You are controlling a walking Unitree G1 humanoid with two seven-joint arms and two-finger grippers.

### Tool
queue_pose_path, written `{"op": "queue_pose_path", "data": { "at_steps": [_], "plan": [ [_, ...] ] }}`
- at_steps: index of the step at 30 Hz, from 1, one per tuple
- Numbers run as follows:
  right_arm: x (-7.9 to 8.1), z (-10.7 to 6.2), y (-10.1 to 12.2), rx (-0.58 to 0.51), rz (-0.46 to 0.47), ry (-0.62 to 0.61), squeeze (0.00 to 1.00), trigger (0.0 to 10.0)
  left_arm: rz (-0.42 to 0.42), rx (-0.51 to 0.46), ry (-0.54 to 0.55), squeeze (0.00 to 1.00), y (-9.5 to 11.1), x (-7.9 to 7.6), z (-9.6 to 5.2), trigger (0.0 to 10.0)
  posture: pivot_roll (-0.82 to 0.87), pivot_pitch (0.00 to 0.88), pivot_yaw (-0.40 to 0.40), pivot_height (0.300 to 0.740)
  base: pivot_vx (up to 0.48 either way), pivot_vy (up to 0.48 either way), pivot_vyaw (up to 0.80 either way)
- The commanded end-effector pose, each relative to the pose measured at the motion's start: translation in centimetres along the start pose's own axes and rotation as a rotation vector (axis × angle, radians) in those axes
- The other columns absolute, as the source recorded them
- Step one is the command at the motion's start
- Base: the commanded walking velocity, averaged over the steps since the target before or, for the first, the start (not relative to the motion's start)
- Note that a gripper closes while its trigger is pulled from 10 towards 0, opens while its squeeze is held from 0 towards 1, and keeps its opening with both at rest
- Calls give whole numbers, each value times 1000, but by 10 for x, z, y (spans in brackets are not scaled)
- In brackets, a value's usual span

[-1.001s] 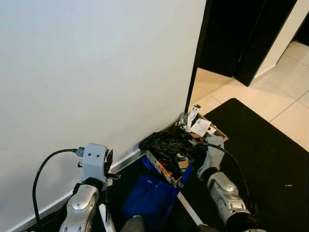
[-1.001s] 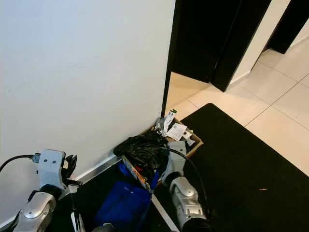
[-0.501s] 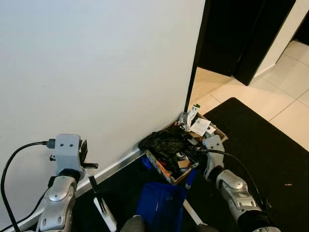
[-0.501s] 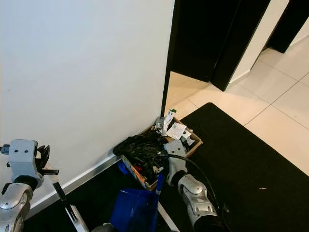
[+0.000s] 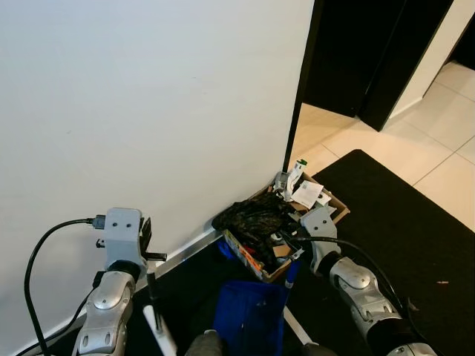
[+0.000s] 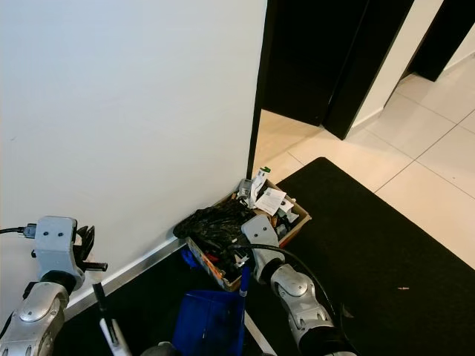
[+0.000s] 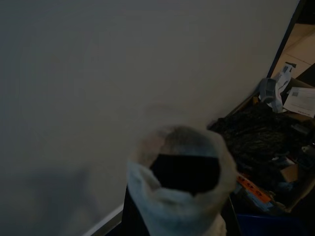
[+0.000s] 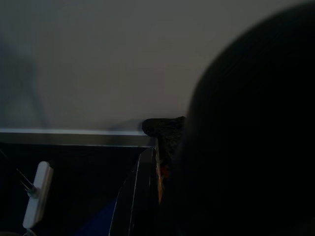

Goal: Sweep floor

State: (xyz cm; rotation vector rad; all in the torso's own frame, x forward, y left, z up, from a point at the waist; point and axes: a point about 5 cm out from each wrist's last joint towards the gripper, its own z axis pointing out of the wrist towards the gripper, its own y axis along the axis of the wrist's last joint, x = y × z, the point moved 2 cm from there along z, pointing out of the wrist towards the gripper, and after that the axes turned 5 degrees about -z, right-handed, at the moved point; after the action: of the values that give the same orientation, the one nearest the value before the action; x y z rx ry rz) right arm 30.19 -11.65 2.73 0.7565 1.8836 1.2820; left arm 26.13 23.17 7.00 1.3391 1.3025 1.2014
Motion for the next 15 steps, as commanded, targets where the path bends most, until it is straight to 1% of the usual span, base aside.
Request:
{"op": "queue_pose_path", "data": {
  "at_steps": [1, 2, 3, 5, 6, 7, 9, 10, 11, 12, 13, 14, 15],
  "plan": [
    [-7, -3, 4, -16, -105, 10, 0, 10000, 7, 3, -1, 0, -1, -2, -1, 10000, 134, 71, 11, 740, 0, 0, 0],
    [-7, -3, 4, -16, -105, 10, 0, 10000, 7, 3, -1, 0, -1, -2, -1, 10000, 134, 71, 11, 740, 0, 0, 0],
    [-7, -2, 3, -10, -66, 3, 0, 10000, 8, 2, -3, 0, -1, -3, 0, 10000, 136, 69, 7, 740, 0, 0, 0],
    [-7, 0, -7, 41, 34, -57, 0, 10000, 8, 1, -4, 0, -1, -4, 1, 10000, 141, 70, 3, 740, 0, 0, 0],
    [-6, 0, -11, 62, 65, -83, 0, 10000, 8, 1, -4, 0, -1, -4, 1, 10000, 141, 70, 3, 740, 0, 0, 0],
    [-6, 0, -11, 62, 65, -83, 0, 10000, 8, 1, -4, 0, -1, -4, 1, 10000, 141, 70, 3, 740, 0, 0, 0],
    [-3, 1, -16, 83, 126, -134, 0, 10000, 8, 4, -4, 0, -2, -4, 0, 10000, 141, 71, 6, 740, 0, 0, 0],
    [-1, 1, -17, 85, 146, -147, 0, 10000, 8, 6, -5, 0, -3, -4, -1, 10000, 141, 71, 6, 740, 0, 0, 0],
    [-1, 1, -17, 85, 146, -147, 0, 10000, 8, 6, -5, 0, -3, -4, -1, 10000, 141, 71, 6, 740, 0, 0, 0],
    [1, 2, -18, 87, 168, -163, 859, 10000, 8, 9, -8, 0, -4, -4, -1, 10000, 139, 73, 9, 740, 0, 0, 0],
    [1, 2, -18, 87, 168, -163, 859, 10000, 8, 9, -8, 0, -4, -4, -1, 10000, 139, 73, 9, 740, 0, 0, 0],
    [3, 3, -17, 84, 185, -169, 1000, 10000, 9, 11, -12, 0, -4, -5, -2, 10000, 139, 75, 11, 740, 0, 0, 0],
    [4, 4, -16, 81, 196, -181, 1000, 10000, 9, 11, -16, 0, -4, -6, -1, 10000, 137, 76, 12, 740, 0, 0, 0]
  ]
}}
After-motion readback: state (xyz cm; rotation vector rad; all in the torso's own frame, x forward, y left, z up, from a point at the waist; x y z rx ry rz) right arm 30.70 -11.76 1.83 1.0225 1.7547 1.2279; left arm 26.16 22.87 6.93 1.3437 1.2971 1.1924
